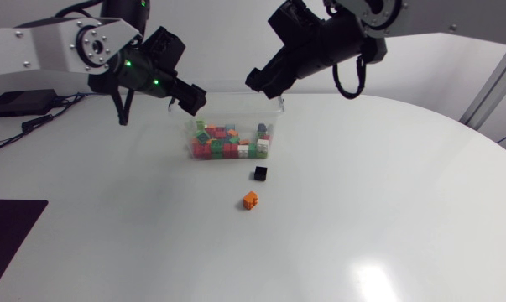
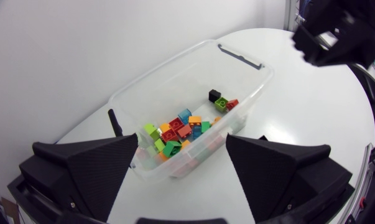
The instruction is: Place the duplo bricks in the container
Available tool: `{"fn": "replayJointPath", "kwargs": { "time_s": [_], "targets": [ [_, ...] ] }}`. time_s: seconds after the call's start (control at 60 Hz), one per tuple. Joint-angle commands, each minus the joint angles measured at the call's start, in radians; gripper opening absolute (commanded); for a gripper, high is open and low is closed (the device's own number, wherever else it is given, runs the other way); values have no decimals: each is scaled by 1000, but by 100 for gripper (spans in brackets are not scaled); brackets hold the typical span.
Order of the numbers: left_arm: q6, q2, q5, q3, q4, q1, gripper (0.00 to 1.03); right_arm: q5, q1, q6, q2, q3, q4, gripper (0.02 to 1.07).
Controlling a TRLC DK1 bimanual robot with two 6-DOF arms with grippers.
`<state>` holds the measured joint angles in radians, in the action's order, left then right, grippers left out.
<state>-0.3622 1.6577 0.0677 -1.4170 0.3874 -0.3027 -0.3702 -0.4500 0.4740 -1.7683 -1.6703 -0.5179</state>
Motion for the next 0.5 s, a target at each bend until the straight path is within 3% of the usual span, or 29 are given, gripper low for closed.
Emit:
{"fn": "replayJointPath", "kwargs": {
  "time_s": [0.0,0.4,0.45,0.483],
  "targets": [
    [-53,-75,34,79,24,14,99,2,0,-54,-100,-69,13,27],
    [-210,-191,190,311,79,10,99,48,-3,-156,-407,-364,84,29],
    [-218,-182,198,329,82,-6,99,62,-3,-175,-445,-404,85,32],
    [-221,-170,198,339,90,-27,99,74,-3,-178,-471,-434,82,42]
  ]
}}
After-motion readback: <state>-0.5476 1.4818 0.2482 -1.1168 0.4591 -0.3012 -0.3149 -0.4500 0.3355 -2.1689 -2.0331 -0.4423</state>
